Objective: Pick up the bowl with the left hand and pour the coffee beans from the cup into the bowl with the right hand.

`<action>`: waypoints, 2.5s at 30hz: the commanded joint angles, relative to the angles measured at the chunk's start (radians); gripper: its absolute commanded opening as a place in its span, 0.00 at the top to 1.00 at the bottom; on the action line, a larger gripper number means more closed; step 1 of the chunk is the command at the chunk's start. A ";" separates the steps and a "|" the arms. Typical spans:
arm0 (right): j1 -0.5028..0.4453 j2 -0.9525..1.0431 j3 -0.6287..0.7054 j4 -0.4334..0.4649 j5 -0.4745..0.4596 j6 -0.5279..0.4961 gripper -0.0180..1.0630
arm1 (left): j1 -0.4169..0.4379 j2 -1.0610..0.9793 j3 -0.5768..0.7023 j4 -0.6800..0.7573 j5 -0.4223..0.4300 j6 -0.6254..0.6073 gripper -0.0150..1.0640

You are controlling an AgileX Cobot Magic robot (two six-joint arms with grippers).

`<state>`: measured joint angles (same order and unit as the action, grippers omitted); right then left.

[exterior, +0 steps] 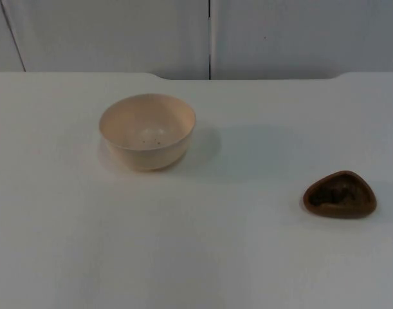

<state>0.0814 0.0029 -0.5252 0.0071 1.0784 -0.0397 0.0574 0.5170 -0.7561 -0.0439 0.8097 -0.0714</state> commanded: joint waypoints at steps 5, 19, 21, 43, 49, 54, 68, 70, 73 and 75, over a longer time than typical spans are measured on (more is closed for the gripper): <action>-0.007 -0.003 0.009 0.000 -0.001 0.002 0.01 | 0.002 0.118 -0.065 -0.011 -0.015 0.019 0.17; -0.007 -0.003 0.009 0.000 -0.001 0.002 0.01 | 0.002 0.279 -0.118 -0.096 -0.019 0.084 0.17; -0.007 -0.003 0.009 0.000 -0.001 0.002 0.01 | 0.002 0.298 -0.118 -0.121 -0.023 0.105 0.17; -0.007 -0.003 0.009 0.000 -0.001 0.002 0.01 | -0.001 0.671 -0.229 -0.420 -0.037 0.325 0.17; -0.007 -0.003 0.009 0.000 -0.001 0.002 0.01 | -0.002 0.776 -0.299 -0.499 -0.028 0.350 0.17; -0.007 -0.003 0.009 0.000 -0.001 0.002 0.01 | -0.023 0.867 -0.315 -0.557 -0.042 0.374 0.17; -0.007 -0.003 0.009 0.000 -0.001 0.002 0.01 | -0.121 1.127 -0.316 -0.621 -0.201 0.377 0.17; -0.007 -0.003 0.009 0.000 -0.001 0.002 0.01 | -0.121 1.167 -0.316 -0.652 -0.226 0.377 0.17; -0.007 -0.003 0.009 0.000 -0.001 0.002 0.01 | -0.121 1.209 -0.316 -0.713 -0.251 0.377 0.17; -0.007 -0.003 0.009 0.000 -0.001 0.002 0.01 | -0.121 1.245 -0.317 -0.762 -0.273 0.385 0.17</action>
<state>0.0814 0.0029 -0.5252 0.0071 1.0784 -0.0397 -0.0573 1.7469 -1.0662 -0.7598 0.5596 0.3043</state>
